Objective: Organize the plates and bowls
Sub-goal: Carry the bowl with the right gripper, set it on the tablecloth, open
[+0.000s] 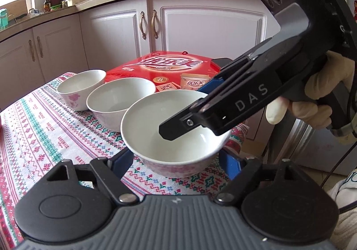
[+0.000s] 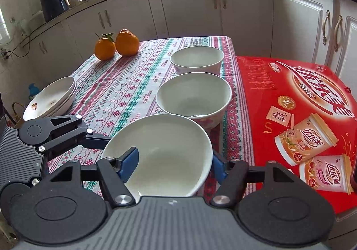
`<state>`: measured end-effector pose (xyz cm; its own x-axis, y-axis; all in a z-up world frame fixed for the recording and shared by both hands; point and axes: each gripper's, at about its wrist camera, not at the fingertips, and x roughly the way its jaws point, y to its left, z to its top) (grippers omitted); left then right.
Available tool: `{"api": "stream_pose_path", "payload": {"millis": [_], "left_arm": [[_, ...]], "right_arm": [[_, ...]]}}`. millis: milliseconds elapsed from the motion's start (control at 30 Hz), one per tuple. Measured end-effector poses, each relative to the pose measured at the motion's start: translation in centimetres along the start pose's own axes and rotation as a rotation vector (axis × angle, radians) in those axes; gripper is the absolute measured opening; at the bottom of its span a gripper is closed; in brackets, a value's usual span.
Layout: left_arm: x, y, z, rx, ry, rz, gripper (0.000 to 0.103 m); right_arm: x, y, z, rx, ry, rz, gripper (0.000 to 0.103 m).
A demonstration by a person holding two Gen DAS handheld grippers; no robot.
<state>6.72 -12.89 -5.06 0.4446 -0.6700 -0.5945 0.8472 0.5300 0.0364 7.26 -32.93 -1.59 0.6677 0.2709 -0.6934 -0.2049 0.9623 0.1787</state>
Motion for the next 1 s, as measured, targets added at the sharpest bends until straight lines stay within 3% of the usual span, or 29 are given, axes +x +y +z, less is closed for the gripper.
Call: {"api": "stream_pose_path", "payload": {"millis": [667,1000], "left_arm": [[-4.8,5.1,-2.7,-0.149,0.014,0.179,0.083],[-5.3,7.8,-3.9,-0.221,0.018,0.248,0.083]], "right_arm": [[5.2,7.4,4.2,-0.158,0.024,0.152,0.073],[8.3,10.0,6.1,-0.215,0.036,0.203,0.073]]}}
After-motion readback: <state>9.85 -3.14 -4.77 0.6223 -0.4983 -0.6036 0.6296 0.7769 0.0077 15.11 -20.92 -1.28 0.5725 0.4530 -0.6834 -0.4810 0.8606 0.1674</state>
